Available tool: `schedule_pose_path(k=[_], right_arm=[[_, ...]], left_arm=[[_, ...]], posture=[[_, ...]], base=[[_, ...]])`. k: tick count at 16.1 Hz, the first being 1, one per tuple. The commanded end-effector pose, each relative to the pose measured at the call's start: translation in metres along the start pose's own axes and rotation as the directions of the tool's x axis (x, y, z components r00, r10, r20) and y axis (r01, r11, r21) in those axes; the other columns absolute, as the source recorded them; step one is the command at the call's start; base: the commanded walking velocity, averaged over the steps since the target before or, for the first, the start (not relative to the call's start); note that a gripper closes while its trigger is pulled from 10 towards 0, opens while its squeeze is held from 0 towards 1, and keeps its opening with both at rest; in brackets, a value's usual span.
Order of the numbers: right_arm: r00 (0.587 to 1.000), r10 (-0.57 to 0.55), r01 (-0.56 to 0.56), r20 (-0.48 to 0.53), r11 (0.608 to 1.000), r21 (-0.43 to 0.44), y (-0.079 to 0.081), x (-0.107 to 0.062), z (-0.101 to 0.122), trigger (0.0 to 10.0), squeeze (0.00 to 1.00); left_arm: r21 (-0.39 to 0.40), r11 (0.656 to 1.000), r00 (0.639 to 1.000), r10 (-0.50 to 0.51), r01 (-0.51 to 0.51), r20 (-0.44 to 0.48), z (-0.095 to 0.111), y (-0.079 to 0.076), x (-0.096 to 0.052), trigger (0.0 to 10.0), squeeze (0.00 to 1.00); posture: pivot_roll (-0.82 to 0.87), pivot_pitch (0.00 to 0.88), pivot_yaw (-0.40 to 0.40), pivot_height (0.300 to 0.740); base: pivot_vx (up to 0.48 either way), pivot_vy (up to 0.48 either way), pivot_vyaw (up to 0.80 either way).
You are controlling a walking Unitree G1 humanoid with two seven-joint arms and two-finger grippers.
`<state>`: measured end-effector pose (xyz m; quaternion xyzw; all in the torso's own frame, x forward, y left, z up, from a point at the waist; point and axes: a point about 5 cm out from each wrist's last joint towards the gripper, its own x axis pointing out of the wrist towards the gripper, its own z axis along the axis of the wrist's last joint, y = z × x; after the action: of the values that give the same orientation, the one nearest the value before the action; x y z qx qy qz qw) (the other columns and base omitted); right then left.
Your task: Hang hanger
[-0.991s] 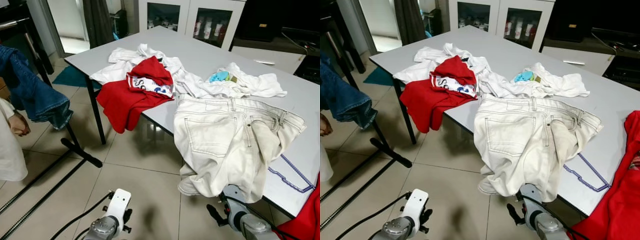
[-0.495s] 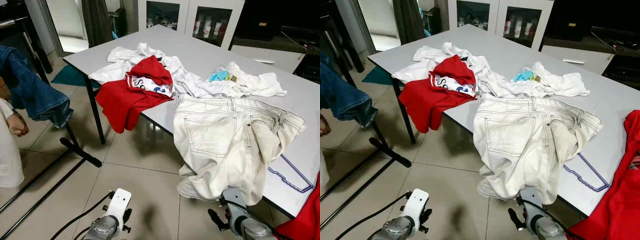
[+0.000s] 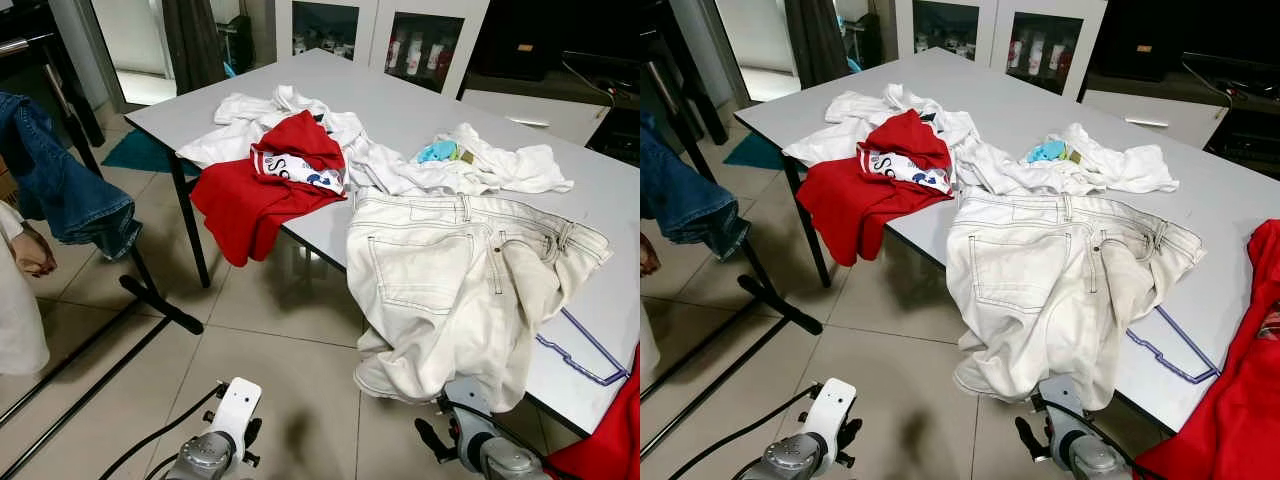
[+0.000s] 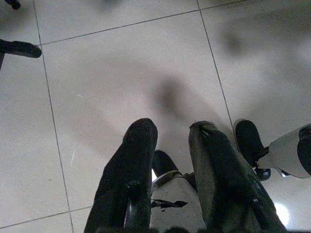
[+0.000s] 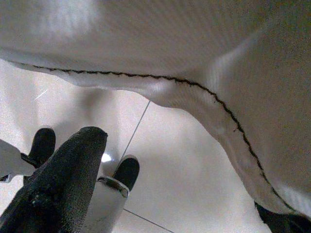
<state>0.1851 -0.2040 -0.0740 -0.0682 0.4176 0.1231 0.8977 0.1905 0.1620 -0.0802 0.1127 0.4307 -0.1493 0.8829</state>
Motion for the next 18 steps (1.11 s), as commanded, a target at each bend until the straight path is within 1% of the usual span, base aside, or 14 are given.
schedule_pose_path(k=[1,18], right_arm=[[1.0,-0.017,0.017,0.008,1.0,-0.005,-0.0036,0.0,0.0027,10.0,0.0],[1.0,-0.019,0.019,0.004,1.0,-0.014,-0.0039,-0.0006,0.0011,10.0,0.0]], left_arm=[[0.013,1.0,1.0,-0.001,0.001,0.002,0.0031,0.0001,0.0009,10.0,0.0],[0.019,1.0,1.0,0.001,-0.001,-0.001,0.0019,0.001,0.0004,10.0,0.0]], posture=[[-0.04,0.0,-0.036,0.74],[-0.05,0.0,-0.037,0.74]], base=[[0.0,0.0,0.0],[0.0,0.0,0.0]])
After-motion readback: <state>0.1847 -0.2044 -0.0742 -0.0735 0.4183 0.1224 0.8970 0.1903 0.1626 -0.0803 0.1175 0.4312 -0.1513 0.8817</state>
